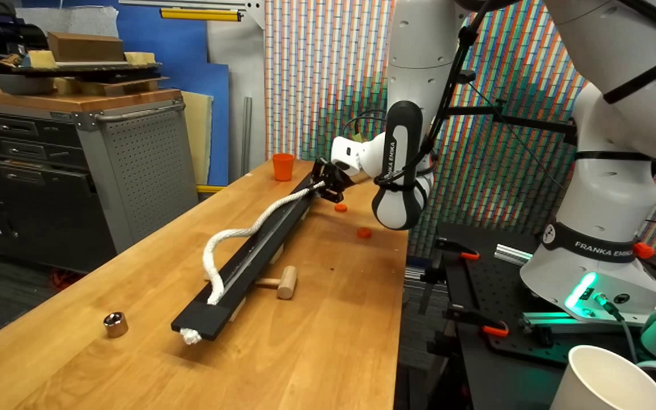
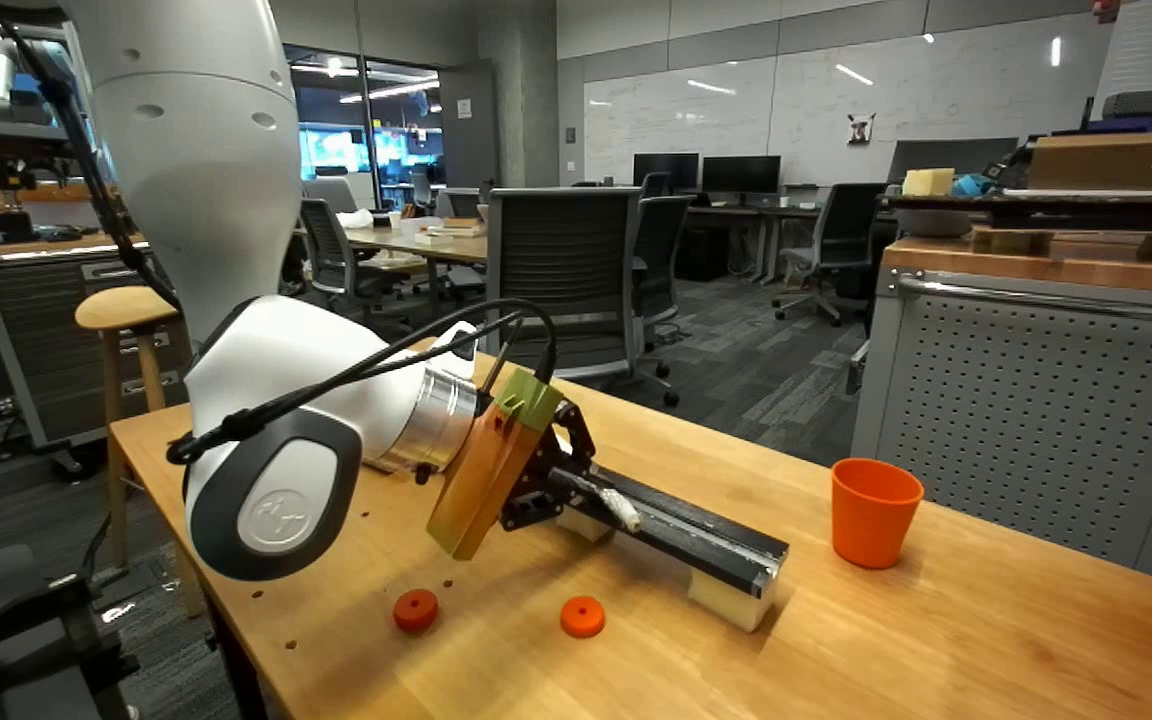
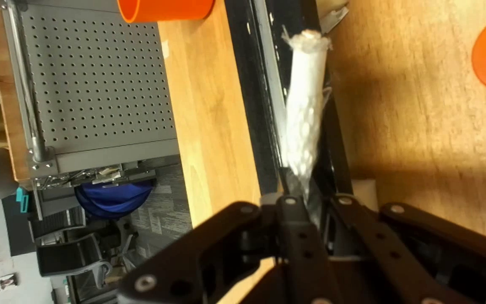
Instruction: Set the rope along the middle of the black object
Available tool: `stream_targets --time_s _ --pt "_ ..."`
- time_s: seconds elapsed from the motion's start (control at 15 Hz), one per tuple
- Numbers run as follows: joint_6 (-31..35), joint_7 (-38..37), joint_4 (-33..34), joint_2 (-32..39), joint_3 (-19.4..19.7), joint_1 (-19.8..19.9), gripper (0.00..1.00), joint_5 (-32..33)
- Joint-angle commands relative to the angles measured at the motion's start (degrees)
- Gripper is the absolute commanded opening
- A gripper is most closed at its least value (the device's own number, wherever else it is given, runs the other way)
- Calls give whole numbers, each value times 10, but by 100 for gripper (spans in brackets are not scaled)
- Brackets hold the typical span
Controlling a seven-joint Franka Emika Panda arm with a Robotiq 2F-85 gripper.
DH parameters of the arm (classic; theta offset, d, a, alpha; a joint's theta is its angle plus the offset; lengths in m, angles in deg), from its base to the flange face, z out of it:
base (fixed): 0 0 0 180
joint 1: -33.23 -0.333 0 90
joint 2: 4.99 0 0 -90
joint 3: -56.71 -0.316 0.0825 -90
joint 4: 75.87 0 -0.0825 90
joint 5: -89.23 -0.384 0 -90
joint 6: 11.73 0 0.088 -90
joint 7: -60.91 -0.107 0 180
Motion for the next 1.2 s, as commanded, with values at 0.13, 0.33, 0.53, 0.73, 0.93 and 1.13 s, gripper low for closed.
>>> stream_targets --time_s 0.13,0.33,0.53,0.73,0.93,1.13 --pt "1 65 -24 -20 9 -9 4 -23" --pt "22 68 -17 -12 7 -7 4 -41" --pt "36 80 -21 -15 8 -10 4 -68" --pt "41 94 -18 -10 7 -13 4 -91" --pt "42 106 -20 -11 6 -12 4 -96" --pt "48 115 -24 -10 5 -11 4 -95"
